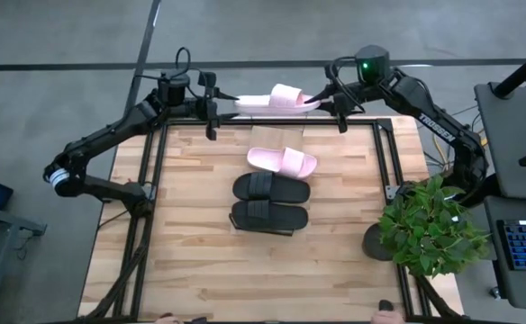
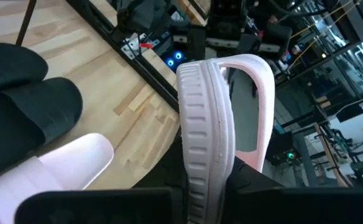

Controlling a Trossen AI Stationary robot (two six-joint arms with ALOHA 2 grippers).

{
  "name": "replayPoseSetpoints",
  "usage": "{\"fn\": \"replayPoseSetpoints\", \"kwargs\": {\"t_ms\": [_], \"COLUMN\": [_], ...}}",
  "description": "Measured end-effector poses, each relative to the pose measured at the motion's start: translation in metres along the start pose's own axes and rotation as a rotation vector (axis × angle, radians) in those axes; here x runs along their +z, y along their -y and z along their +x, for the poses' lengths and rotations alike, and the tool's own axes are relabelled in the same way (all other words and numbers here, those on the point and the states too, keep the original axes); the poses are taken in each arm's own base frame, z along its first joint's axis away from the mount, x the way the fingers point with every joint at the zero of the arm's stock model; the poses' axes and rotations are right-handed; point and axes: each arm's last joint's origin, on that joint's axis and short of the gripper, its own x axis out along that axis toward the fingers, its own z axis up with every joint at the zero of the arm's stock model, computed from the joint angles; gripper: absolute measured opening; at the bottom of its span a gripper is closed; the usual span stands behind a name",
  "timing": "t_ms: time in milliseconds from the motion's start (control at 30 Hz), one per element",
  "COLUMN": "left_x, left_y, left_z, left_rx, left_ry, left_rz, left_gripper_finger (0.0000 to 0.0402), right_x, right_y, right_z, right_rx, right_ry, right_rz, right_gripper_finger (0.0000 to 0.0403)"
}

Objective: Pick and place slides into the shelf
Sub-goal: Put the pink slides on the shelf

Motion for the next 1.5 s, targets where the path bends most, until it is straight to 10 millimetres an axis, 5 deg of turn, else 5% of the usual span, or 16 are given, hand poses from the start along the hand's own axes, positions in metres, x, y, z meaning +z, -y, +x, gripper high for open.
{"fn": "replayPoseSetpoints", "kwargs": {"t_ms": [333, 600, 1100, 1500], "left_x": [-0.004, -0.002, -0.007, -0.004], "left_y": [0.001, -0.001, 0.003, 0.004], "left_z": [0.020, 0.020, 0.010, 0.010], "left_rx": [-0.004, 0.021, 0.035, -0.006], "left_ry": [0.028, 0.045, -0.140, -0.082], "left_rz": [0.012, 0.040, 0.103, 0.126], "left_gripper_finger": [0.0178, 0.0047, 0.0047, 0.0047], "right_x": [-0.004, -0.003, 0.011, 0.013], "right_y": [0.002, 0.002, 0.003, 0.004], "right_z": [0.005, 0.006, -0.012, 0.018], "right_rx": [0.000, 0.002, -0.132, -0.142], "right_ry": [0.010, 0.011, -0.156, -0.262], "right_rz": [0.010, 0.034, -0.048, -0.246], "right_gripper_finger": [0.0024, 0.0024, 0.0122, 0.0155]}}
